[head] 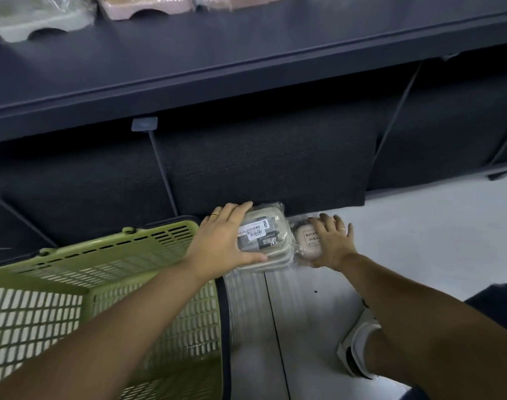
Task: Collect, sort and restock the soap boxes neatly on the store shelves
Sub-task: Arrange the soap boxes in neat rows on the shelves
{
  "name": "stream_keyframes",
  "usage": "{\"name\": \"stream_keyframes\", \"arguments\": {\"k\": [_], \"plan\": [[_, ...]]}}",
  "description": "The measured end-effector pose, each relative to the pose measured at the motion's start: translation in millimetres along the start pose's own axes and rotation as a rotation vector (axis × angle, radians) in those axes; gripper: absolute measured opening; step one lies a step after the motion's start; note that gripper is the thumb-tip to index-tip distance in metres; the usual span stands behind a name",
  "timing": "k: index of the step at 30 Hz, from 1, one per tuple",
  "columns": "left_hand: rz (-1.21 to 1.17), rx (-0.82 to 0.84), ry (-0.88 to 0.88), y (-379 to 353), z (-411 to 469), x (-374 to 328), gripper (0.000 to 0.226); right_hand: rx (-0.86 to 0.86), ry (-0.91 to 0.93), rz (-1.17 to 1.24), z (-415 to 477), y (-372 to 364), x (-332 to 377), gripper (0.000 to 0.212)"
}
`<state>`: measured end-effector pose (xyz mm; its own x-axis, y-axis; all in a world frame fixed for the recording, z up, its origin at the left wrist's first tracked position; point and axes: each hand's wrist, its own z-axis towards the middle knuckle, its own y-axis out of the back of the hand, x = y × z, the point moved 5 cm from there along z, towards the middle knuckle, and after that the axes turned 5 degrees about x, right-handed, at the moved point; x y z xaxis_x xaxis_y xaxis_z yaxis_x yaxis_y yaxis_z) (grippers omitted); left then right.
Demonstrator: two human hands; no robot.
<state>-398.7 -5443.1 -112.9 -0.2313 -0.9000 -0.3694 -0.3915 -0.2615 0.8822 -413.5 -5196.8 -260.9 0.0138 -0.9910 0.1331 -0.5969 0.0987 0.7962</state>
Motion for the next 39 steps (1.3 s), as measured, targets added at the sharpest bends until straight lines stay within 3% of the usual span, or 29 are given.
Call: {"name": "stream_keyframes", "arguments": {"k": [4, 12, 17, 20, 23, 26, 29, 32, 36, 39], "plan": [[-0.040, -0.038, 0.003, 4.4, -5.4, -5.0, 0.110, -0.048, -0.029, 0.099, -10.2, 9.3, -3.3, 0.111], [-0.078, -0.139, -0.075, 36.6, -29.4, -21.1, 0.109, 0.144, -0.132, 0.096, -57.9, 54.7, -23.7, 0.119], [-0.076, -0.273, -0.166, 83.7, -51.6, -27.5, 0.107, 0.375, -0.035, -0.060, -93.6, 122.4, -22.8, 0.116], [-0.091, -0.350, -0.201, 126.6, -69.6, -20.1, 0.111, 0.384, 0.056, -0.094, -134.8, 188.3, -7.8, 0.098], [-0.109, -0.510, -0.223, 177.7, -89.2, -3.7, 0.110, 0.253, 0.240, 0.001, -185.3, 268.7, 32.6, 0.083], [-0.137, -0.641, -0.172, 226.5, -99.2, 18.3, 0.112, -0.046, 0.416, 0.025, -217.6, 344.5, 85.8, 0.094], [-0.136, -0.696, -0.092, 260.3, -94.9, 44.0, 0.108, -0.369, 0.460, 0.112, -201.7, 400.4, 120.2, 0.106], [-0.143, -0.704, -0.029, 276.6, -83.3, 71.0, 0.099, -0.613, 0.445, 0.182, -168.7, 437.7, 141.0, 0.118], [-0.160, -0.676, -0.020, 284.9, -63.8, 91.2, 0.083, -0.845, 0.322, 0.270, -139.6, 481.0, 151.6, 0.104], [-0.227, -0.653, -0.059, 287.1, -51.9, 96.9, 0.075, -0.902, 0.274, 0.234, -128.0, 509.4, 154.6, 0.102]]}}
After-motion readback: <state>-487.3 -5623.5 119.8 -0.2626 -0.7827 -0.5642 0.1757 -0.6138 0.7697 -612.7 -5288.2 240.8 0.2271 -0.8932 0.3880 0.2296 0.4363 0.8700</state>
